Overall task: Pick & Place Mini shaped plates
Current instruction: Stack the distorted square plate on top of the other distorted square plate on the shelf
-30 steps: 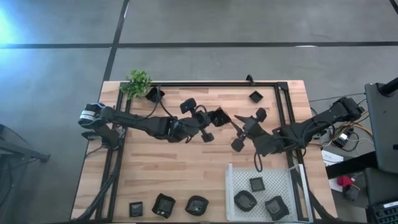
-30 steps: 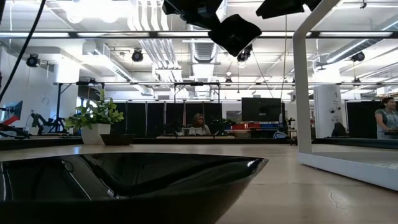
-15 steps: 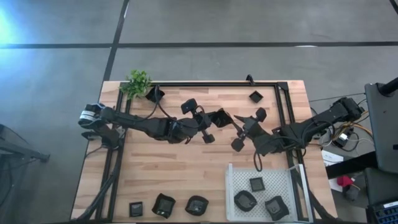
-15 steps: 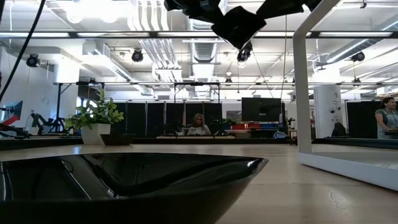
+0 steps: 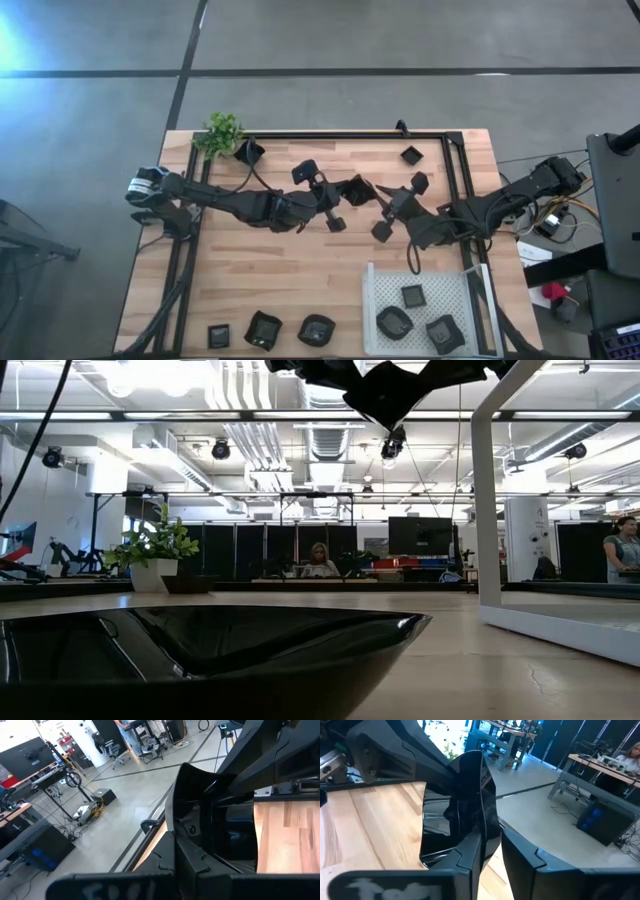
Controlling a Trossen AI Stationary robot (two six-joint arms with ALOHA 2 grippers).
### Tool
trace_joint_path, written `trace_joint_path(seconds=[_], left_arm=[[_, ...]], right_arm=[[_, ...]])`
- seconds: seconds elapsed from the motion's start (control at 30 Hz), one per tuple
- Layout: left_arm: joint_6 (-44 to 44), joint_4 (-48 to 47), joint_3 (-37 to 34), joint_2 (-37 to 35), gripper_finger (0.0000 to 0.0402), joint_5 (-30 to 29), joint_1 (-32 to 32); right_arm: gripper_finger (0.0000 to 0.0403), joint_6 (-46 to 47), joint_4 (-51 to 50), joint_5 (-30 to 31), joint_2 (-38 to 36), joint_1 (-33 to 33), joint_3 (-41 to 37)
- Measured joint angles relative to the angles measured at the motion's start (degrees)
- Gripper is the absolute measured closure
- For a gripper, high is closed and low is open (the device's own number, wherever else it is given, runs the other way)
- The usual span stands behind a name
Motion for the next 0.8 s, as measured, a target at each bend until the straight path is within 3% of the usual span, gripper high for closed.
trace_joint_path(seconds=[0.3, 0.8], left_arm=[[0.0, 0.0, 0.0, 0.0, 0.0401, 0.0, 0.0], [-0.4, -0.1, 0.0, 0.0, 0.0401, -0.1, 0.0]], right_arm=[[0.0368, 0.0, 0.0, 0.0, 0.0, 0.0, 0.0], [0.0394, 0.0, 0.0, 0.3, 0.0, 0.0, 0.0]])
